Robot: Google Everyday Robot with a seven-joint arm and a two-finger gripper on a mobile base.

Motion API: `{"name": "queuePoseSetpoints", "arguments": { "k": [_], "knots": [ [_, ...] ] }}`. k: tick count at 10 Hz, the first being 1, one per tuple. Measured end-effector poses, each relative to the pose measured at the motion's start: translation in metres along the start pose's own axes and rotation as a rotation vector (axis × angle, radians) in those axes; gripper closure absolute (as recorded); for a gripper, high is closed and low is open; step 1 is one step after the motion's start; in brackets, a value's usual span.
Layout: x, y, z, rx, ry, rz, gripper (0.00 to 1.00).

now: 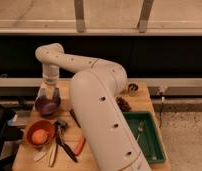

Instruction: Wipe purple bowl with sponge

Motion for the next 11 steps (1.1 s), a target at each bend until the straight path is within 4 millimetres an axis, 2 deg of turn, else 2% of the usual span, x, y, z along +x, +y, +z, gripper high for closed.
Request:
{"name": "queuePoseSetpoints", "arguments": {
  "k": [5,7,9,11],
  "knots": [
    [-0.001,0.001,0.002,-0.003,0.000,-0.004,1.00],
    [-0.006,0.016,0.011,-0.023,0.008,-0.033,1.00],
    [-0.017,0.044,0.023,-0.043,0.013,-0.058,1.00],
    [-0.020,0.060,0.025,-0.047,0.033,-0.071,1.00]
  ]
}}
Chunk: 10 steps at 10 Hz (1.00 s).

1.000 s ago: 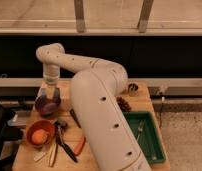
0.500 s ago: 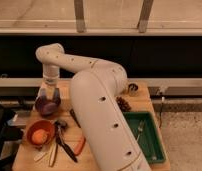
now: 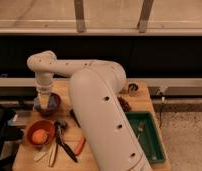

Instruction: Wipe purple bowl with sponge

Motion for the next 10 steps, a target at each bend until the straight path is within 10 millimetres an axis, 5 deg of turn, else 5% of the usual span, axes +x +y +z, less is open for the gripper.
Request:
{"name": "queuePoseSetpoints", "arguments": {
  "k": [2,6,10],
  "knots": [
    [0.006,-0.002,0.002,0.001,0.031,0.014,1.00],
    [0.025,-0.043,0.003,0.018,0.091,0.056,1.00],
    [-0.002,-0.053,0.002,0.056,0.071,0.015,1.00]
  ]
}}
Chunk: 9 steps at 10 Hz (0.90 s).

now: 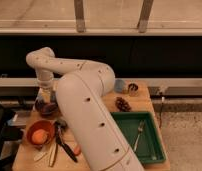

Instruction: Wipe purple bowl with sponge

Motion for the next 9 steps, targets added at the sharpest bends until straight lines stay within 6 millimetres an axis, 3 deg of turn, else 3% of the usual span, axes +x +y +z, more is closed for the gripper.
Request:
{"name": "queuePoseSetpoints", "arguments": {
  "k": [3,5,7,9],
  "knots": [
    [-0.026,0.015,0.001,0.006,-0.029,-0.060,1.00],
    [-0.035,0.044,0.008,-0.025,-0.050,-0.076,1.00],
    [-0.020,0.059,0.013,-0.048,-0.050,-0.046,1.00],
    [0.011,0.065,0.021,-0.068,-0.039,0.021,1.00]
  ]
}}
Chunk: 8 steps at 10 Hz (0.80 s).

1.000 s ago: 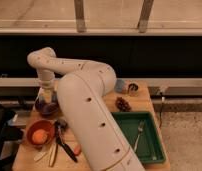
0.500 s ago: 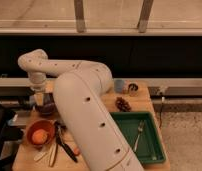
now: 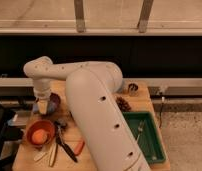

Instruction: Wipe purple bowl with sponge

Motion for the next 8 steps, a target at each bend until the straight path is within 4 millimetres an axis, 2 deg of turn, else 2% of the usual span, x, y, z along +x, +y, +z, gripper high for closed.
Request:
{"name": "queuePoseSetpoints", "arguments": {
  "k": [3,4,6,8],
  "knots": [
    [0.022,-0.032,-0.008,0.033,-0.008,0.046,1.00],
    [0.017,-0.043,-0.010,0.047,-0.020,0.040,1.00],
    [-0.007,-0.057,-0.012,0.073,-0.058,0.010,1.00],
    [-0.022,-0.056,-0.011,0.079,-0.104,-0.015,1.00]
  ]
}}
